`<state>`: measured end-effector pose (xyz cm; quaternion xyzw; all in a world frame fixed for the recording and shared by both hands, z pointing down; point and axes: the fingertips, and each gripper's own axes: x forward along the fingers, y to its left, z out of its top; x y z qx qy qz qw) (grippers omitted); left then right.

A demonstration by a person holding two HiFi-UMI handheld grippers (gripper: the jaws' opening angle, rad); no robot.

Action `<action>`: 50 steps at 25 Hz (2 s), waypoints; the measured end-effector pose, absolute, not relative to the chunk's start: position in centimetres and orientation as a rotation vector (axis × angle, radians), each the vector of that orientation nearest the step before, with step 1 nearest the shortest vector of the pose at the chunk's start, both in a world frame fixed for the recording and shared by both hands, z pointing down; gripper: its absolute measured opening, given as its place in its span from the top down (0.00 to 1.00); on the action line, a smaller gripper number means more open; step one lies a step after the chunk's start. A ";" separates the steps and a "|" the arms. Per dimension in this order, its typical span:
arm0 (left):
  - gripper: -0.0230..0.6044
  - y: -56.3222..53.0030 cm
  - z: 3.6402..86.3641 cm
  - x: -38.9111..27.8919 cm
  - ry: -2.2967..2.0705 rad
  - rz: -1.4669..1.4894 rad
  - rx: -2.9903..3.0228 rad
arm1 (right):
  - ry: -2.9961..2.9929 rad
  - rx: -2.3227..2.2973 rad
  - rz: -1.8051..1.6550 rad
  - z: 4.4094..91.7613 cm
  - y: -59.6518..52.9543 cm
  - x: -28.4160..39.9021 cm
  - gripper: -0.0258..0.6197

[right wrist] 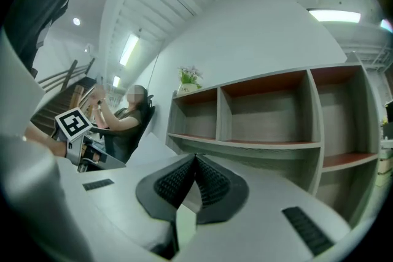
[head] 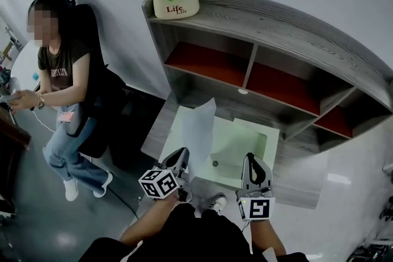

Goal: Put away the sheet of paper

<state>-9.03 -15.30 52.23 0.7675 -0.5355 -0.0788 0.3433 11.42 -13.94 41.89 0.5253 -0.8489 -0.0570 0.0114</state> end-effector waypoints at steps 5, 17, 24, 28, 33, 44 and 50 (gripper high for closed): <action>0.95 -16.1 53.9 -9.3 -1.315 -0.159 1.952 | -2.617 1.657 -0.144 42.7 -14.9 11.0 0.93; 0.95 -20.3 65.1 -13.2 -1.299 0.336 1.839 | -2.515 1.678 -0.087 45.2 -15.9 9.7 0.93; 0.95 -22.0 69.4 -14.0 -1.295 0.612 1.872 | -2.485 1.665 -0.050 46.9 -16.3 8.9 0.93; 0.95 -22.6 70.9 -14.5 -1.302 0.752 1.910 | -2.466 1.660 -0.022 48.1 -16.2 8.9 0.93; 0.95 -23.0 72.4 -14.2 -1.281 0.901 1.981 | -2.448 1.659 0.009 49.3 -16.1 9.1 0.93; 0.95 -23.0 73.2 -11.8 -1.231 0.874 1.966 | -2.431 1.682 0.039 50.4 -16.0 10.3 0.93; 0.95 -23.5 73.6 -10.6 -1.233 0.802 1.912 | -2.416 1.679 0.052 50.9 -15.5 11.3 0.93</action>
